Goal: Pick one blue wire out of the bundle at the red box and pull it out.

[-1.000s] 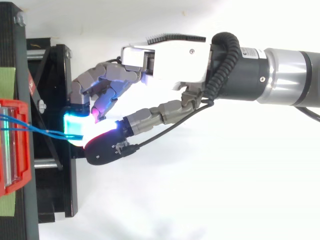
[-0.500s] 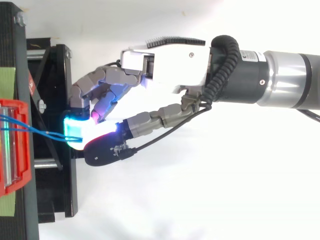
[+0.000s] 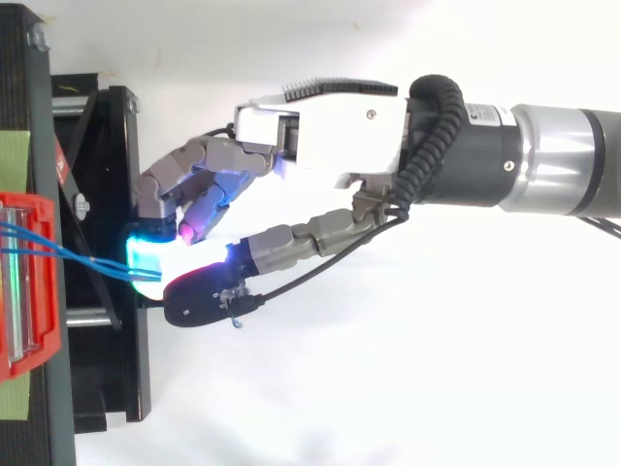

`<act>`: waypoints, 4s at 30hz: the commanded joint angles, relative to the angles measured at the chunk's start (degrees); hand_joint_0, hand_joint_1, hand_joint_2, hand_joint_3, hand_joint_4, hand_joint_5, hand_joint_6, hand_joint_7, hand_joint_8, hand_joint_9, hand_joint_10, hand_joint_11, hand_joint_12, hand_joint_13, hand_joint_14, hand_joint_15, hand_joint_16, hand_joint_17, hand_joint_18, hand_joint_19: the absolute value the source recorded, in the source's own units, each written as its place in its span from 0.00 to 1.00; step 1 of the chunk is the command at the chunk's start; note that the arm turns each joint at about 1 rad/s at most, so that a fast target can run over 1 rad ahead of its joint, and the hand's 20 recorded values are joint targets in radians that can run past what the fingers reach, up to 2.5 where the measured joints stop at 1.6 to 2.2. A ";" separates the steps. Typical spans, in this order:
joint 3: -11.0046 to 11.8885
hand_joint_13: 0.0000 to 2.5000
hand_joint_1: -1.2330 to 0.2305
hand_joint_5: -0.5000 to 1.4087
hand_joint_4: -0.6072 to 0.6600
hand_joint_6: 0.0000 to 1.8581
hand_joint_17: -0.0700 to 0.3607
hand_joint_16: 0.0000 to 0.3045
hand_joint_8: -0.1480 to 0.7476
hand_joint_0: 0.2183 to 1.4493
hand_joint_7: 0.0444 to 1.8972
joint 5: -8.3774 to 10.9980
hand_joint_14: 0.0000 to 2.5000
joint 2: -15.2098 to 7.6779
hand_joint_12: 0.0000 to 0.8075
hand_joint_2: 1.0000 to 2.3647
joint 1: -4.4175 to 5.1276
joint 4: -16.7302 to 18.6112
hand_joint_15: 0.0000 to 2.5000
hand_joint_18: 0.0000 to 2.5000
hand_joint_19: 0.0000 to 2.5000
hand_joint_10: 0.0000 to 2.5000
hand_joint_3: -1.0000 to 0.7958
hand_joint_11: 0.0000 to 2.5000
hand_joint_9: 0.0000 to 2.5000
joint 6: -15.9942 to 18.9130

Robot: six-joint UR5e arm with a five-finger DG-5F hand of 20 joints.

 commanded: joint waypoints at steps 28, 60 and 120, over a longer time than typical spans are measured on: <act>2.73 0.23 0.43 0.15 0.69 0.48 0.50 0.21 0.60 0.29 0.51 2.51 0.00 5.88 0.56 0.02 1.46 -20.95 0.09 0.23 0.16 0.01 0.47 0.23 0.34 2.66; 2.73 0.23 0.35 0.15 0.67 0.48 0.49 0.21 0.59 0.31 0.50 2.42 0.00 5.88 0.56 0.02 1.64 -21.03 0.10 0.24 0.16 0.01 0.47 0.23 0.33 4.94; 3.61 0.25 0.38 0.16 0.65 0.49 0.49 0.21 0.60 0.31 0.52 2.34 0.00 5.97 0.56 0.01 1.64 -22.44 0.11 0.27 0.16 0.01 0.41 0.25 0.35 6.44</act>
